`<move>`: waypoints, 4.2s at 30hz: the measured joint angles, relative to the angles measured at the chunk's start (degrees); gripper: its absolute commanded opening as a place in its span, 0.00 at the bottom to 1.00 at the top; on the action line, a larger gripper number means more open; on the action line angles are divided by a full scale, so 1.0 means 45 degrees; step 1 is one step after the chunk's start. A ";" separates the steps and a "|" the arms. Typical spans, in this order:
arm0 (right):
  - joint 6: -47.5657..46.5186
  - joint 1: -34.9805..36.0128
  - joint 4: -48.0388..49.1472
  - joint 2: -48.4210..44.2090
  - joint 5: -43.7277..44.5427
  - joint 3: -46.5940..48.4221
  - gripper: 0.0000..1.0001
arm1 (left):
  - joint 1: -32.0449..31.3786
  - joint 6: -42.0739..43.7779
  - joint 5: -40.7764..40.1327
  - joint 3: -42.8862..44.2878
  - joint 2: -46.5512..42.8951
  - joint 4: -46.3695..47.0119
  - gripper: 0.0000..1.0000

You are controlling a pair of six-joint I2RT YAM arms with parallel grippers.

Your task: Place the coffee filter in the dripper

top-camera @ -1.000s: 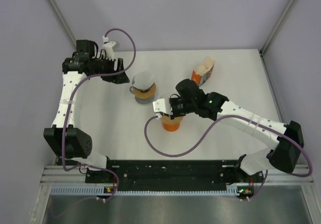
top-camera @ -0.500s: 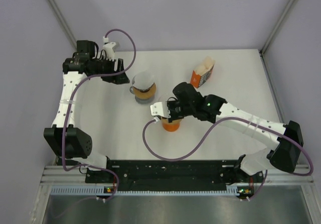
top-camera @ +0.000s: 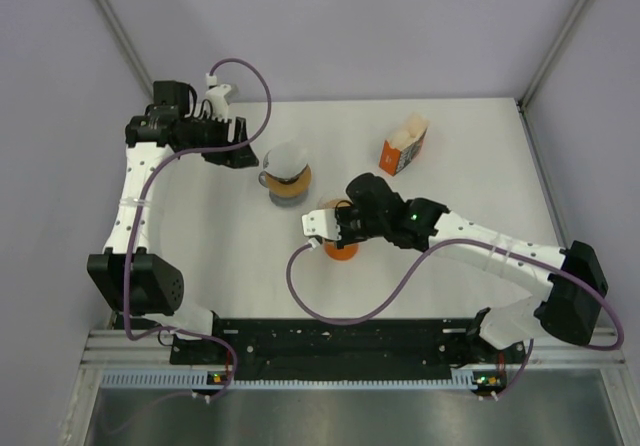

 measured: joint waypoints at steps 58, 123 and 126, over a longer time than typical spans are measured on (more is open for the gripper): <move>1.6922 -0.2317 -0.2783 0.0763 0.4653 0.2443 0.36 | -0.5391 -0.4318 -0.0102 -0.2025 0.1175 0.2016 0.45; 1.7262 -0.3866 0.2273 0.1287 0.1384 0.0185 0.17 | -0.5576 -0.2939 0.0112 -0.1297 0.2361 0.2608 0.29; 1.7024 -0.3832 0.1467 0.1685 0.1273 0.0656 0.26 | -0.5785 -0.2424 0.0141 -0.0772 0.2419 0.1734 0.38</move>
